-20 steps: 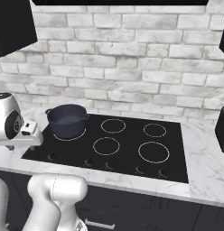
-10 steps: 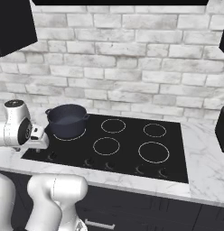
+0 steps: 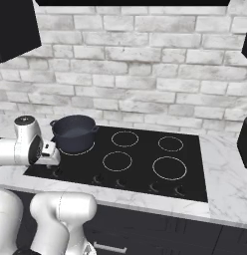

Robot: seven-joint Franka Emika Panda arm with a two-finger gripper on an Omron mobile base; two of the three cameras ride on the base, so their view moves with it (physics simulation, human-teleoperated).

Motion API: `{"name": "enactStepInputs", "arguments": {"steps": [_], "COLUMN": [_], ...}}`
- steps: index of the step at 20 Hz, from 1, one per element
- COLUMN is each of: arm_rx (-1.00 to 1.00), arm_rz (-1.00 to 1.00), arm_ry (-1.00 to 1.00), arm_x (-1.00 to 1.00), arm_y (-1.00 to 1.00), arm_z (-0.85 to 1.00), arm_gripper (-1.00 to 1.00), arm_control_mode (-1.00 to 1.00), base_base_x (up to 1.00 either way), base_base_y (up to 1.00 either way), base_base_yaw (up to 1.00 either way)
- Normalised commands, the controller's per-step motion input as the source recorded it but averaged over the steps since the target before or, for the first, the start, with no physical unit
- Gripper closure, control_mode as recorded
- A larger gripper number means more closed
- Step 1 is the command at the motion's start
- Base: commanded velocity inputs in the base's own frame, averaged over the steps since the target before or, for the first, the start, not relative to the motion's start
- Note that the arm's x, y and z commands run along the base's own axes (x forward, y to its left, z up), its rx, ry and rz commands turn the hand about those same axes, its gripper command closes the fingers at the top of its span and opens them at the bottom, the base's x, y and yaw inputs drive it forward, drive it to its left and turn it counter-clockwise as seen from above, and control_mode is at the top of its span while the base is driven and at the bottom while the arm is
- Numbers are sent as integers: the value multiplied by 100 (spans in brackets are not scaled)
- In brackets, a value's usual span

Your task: Turn on the burner for the pot on the stove. Wait thirty seconds for the pot to heat up. Then add the broccoli to the pot.

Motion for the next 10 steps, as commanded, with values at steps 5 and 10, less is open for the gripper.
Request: {"name": "enactStepInputs", "arguments": {"steps": [5,10], "arm_rx": [-3,-6], "arm_rz": [0,0], "arm_ry": [1,0], "arm_x": [32,12], "arm_y": [-4,-11], "arm_z": [-8,-11], "arm_gripper": [-100,-100], "arm_control_mode": [-100,-100], "base_base_x": [0,0], "base_base_y": [0,0], "base_base_yaw": [0,0]}}
